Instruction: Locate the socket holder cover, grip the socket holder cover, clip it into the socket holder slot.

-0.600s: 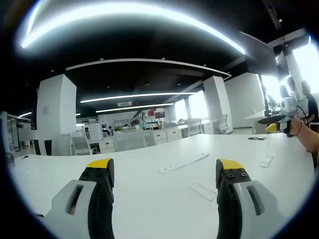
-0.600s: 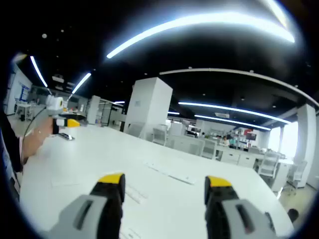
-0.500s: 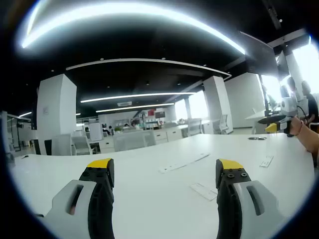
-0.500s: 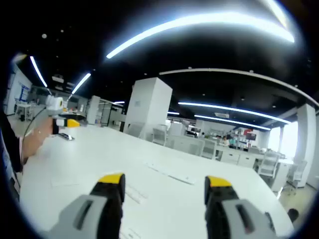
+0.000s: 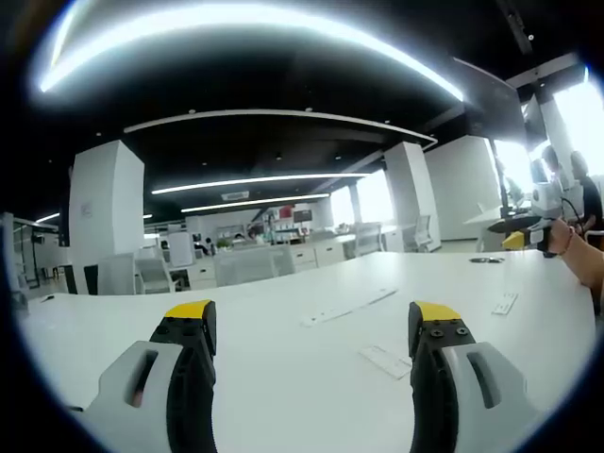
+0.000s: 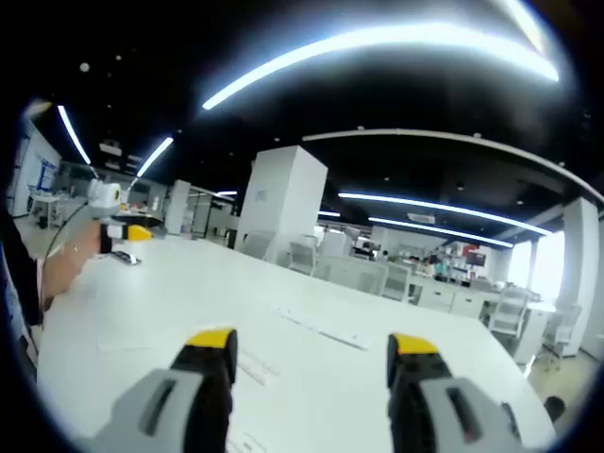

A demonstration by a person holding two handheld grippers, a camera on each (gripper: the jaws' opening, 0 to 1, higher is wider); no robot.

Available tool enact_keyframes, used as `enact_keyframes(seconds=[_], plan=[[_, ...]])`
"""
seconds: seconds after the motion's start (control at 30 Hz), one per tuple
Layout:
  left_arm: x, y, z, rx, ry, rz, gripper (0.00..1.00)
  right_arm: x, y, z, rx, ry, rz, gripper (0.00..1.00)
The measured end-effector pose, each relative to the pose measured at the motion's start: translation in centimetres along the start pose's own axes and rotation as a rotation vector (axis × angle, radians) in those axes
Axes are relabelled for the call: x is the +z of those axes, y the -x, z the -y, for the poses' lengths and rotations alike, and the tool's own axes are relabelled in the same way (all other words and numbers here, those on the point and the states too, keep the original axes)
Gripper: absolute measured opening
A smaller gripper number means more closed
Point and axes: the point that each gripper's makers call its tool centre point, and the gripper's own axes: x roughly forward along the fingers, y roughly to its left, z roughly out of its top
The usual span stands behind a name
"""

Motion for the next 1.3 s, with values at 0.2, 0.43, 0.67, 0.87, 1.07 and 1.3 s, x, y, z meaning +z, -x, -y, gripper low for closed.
enact_keyframes(seconds=[0.2,0.43,0.67,0.87,1.07,1.3], plan=[[0.04,0.02,-0.09,0.001,0.001,0.001,0.82,0.16,0.08,0.17,-0.002,0.000,0.004,0.65],[-0.12,0.04,-0.35,0.011,0.003,-0.007,0.82,0.22,0.14,0.16,-0.004,-0.001,0.006,0.65],[-0.28,0.05,-0.45,0.015,-0.001,-0.016,0.83,0.34,0.22,0.25,-0.011,0.002,0.008,0.65],[-0.40,0.02,-0.44,0.015,-0.003,-0.022,0.83,0.38,0.26,0.37,-0.015,-0.004,0.011,0.65],[-0.23,0.17,-0.54,0.020,0.001,-0.015,0.83,0.43,0.29,0.26,-0.015,-0.004,0.014,0.65],[-0.03,0.25,-0.55,0.021,-0.003,-0.010,0.83,0.55,0.45,0.63,-0.028,-0.005,0.018,0.65]])
